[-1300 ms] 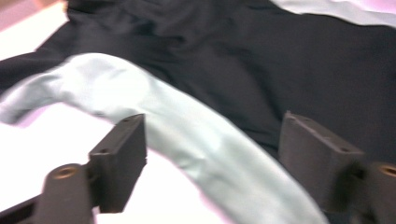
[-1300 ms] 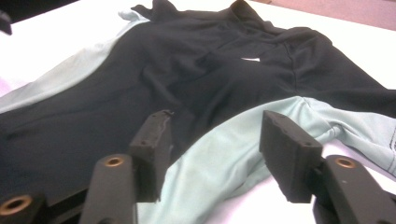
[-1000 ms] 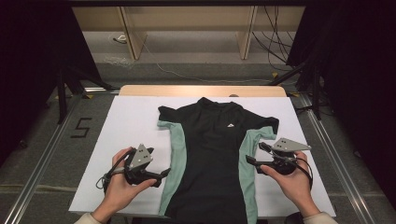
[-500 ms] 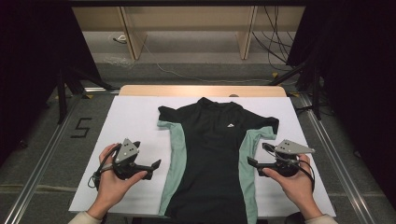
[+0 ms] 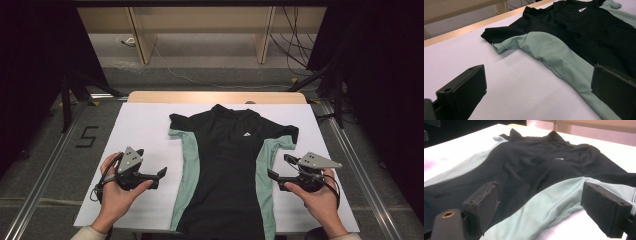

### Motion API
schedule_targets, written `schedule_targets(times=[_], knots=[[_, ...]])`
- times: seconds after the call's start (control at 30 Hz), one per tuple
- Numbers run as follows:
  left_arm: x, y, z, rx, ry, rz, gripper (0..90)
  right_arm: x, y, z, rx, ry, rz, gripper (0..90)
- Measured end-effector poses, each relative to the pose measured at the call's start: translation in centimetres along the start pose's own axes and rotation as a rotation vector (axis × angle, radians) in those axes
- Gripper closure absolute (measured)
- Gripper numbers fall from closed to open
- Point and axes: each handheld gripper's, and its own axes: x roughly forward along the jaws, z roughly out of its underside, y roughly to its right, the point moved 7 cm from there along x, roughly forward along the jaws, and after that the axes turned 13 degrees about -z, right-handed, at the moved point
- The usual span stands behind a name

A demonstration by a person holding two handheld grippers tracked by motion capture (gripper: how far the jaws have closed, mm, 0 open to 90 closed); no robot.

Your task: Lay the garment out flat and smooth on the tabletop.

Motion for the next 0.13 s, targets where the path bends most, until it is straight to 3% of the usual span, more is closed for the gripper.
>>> schedule_targets(times=[0.13], knots=[[0.02,-0.01,0.06,-0.003,-0.003,0.002,0.0,-0.05,0.04,0.01,0.001,0.003,0.004,15.8]])
